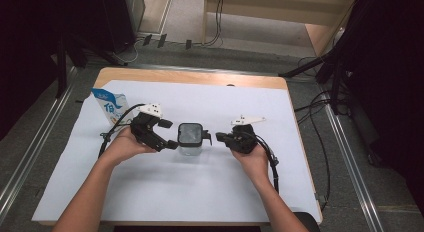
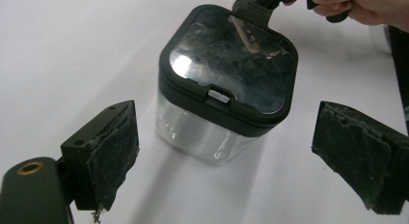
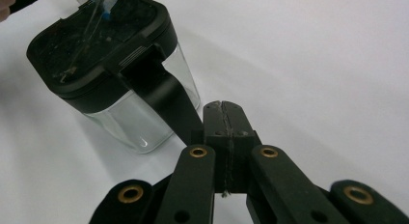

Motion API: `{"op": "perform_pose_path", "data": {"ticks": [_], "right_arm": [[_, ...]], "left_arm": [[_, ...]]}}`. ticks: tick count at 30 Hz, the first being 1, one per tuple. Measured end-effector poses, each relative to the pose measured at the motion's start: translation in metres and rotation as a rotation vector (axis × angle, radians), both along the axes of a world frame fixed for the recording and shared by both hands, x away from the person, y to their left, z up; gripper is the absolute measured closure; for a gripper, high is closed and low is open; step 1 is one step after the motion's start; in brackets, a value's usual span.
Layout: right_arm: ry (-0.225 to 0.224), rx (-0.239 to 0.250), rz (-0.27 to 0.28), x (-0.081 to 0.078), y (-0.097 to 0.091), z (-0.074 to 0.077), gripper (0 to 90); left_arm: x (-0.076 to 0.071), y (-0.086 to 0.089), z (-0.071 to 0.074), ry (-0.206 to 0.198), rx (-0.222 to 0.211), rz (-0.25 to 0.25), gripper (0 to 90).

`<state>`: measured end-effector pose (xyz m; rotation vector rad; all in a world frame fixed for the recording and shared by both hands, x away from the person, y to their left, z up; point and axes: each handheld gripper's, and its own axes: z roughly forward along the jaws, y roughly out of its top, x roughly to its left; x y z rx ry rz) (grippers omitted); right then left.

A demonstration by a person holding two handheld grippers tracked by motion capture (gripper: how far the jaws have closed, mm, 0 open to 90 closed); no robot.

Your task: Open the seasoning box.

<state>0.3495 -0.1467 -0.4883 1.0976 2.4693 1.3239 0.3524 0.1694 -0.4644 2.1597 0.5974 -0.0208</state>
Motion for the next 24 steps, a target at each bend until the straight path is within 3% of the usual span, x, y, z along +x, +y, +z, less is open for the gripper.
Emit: {"op": "perform_pose_path", "data": {"ticks": [4,10,17,24], "right_arm": [[-0.001,-0.001,0.007,-0.001,0.002,-0.001,90.0],[0.006,0.008,0.011,-0.003,0.003,0.0,90.0],[0.006,0.005,0.01,-0.007,0.007,-0.001,90.0],[0.011,0.006,0.004,-0.009,0.007,-0.002,90.0]], "left_arm": [[0.002,-0.006,-0.007,0.003,0.023,-0.011,9.4],[0.008,-0.01,-0.016,0.001,-0.007,-0.022,9.5],[0.012,-0.015,-0.023,0.02,-0.008,-0.036,9.9],[0.011,-0.024,-0.027,-0.013,-0.006,-0.042,11.7]]}}
